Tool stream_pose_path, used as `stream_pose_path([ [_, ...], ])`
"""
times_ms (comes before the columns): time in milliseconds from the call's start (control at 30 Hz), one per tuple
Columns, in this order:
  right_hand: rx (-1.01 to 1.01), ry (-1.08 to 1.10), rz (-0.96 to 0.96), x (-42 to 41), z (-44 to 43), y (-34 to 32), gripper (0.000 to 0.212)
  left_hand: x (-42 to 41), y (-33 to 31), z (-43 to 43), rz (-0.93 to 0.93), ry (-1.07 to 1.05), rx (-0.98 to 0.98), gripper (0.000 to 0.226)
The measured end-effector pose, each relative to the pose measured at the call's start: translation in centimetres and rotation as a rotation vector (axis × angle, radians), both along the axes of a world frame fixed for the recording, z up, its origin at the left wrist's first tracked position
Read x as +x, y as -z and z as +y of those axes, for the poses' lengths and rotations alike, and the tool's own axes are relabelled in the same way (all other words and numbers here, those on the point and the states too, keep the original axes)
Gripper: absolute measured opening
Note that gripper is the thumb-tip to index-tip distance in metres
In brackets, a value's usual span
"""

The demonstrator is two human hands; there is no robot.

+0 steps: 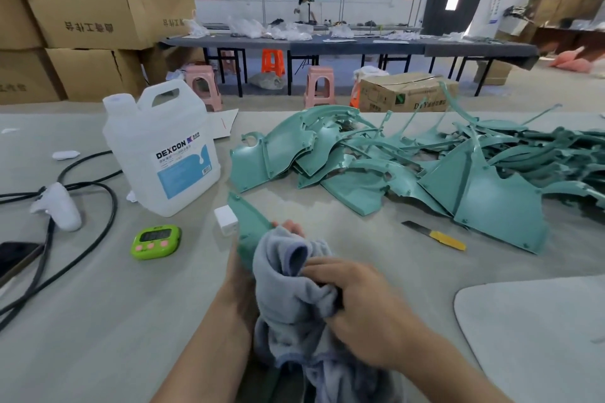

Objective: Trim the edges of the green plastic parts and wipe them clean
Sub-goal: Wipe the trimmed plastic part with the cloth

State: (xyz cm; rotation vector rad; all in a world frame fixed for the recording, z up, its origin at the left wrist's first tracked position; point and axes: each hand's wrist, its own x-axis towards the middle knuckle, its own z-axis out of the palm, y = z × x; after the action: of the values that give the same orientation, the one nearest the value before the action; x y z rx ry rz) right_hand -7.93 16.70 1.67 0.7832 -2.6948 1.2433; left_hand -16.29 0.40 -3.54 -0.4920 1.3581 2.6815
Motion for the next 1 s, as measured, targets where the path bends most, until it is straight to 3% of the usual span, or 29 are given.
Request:
stream_pose_path([
  [100,0.055,0.195,-0.02,-1.8,3.6,0.5,0.03,-1.2,-0.9,1.0,-0.013,0.084,0.145,0.045],
  [167,0.112,0.437,-0.019,-4.0,5.3,0.4,0.026,-2.0,-1.1,1.3,0.002,0.018,0.169,0.04],
  [233,0.206,0.646,0.008,-5.2,6.2,-0.1,0.041,-2.5,-0.9,0.5,0.035,-0.084,0.077,0.033],
  [300,0.135,0.739,0.095,-5.4,6.3,-0.8,0.059,-3.0,-0.4,-0.4,0.055,-0.139,0.025,0.026],
  [400,-0.016,0.647,0.193,-4.6,4.5,-1.6,0.041,-3.6,0.2,-1.2,0.033,-0.245,-0.019,0.008],
  [467,-0.045,0.507,0.0,-4.4,3.0,-1.3,0.026,-3.8,0.1,-1.2,0.054,-0.32,-0.043,0.014],
  [567,0.032,0.335,-0.322,-4.8,1.9,-0.5,0.04,-4.0,0.1,-1.3,0.127,-0.398,-0.096,0.009],
  [633,0.12,0.237,-0.396,-5.2,2.1,0.1,0.035,-3.8,0.1,-1.1,0.189,-0.425,-0.144,0.014],
  [700,0.266,0.18,-0.37,-5.6,2.5,0.5,0.01,-3.4,-0.1,-0.7,0.242,-0.429,-0.243,0.008],
  [733,0.325,0.168,-0.348,-5.7,2.7,0.5,0.008,-3.1,-0.4,-0.5,0.257,-0.426,-0.293,0.009],
  [833,0.48,0.097,-0.272,-6.1,3.8,-0.9,0.028,-2.1,-1.1,-0.6,0.305,-0.4,-0.423,0.016],
  [933,0.76,0.14,-0.155,-6.9,5.2,-2.5,0.013,-0.8,-1.6,-0.7,0.373,-0.256,-0.624,0.009],
  [1000,1.016,0.218,0.048,-6.8,5.5,-3.6,0.019,-0.2,-1.9,-0.1,0.324,-0.153,-0.57,0.015],
])
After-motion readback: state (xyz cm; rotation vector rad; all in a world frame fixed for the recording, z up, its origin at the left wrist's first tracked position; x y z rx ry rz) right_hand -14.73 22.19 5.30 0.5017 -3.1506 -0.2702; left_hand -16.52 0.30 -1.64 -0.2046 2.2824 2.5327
